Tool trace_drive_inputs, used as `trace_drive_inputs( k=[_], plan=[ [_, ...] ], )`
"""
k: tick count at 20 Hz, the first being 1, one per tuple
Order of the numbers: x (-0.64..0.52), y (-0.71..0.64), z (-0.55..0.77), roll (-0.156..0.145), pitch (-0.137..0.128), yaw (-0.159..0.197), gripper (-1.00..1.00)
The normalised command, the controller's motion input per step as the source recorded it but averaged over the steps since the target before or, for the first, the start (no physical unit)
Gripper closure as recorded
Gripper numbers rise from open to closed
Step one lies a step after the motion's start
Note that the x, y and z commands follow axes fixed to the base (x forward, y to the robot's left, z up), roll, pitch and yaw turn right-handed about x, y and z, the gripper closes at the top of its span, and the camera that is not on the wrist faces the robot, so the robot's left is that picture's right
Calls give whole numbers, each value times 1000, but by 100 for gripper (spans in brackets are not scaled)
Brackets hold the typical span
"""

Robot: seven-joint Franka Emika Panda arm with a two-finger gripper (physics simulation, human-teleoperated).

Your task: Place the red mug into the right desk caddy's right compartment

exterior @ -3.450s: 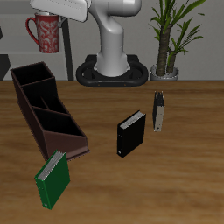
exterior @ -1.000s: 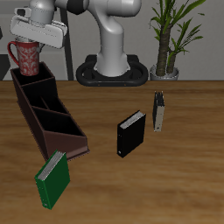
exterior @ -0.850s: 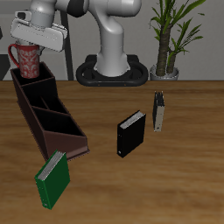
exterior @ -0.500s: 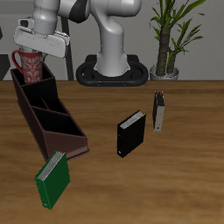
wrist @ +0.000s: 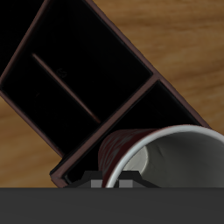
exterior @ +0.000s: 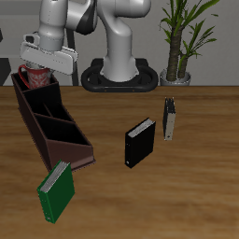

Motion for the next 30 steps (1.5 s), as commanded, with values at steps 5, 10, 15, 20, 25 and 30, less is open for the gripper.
trace_drive_inputs(
  k=[5,10,15,20,25,30],
  plan=[
    [-3,-34,-229,-2,16,-66,100],
    [-46,-29,-176,-24,23,-34,100],
    [-37,-87,-173,-49,84,-69,100],
    [-62,-53,-22,-44,38,-47,-100],
    [24,-12,-47,6,49,-33,-100],
    [15,26,-11,5,8,-3,-100]
  ],
)
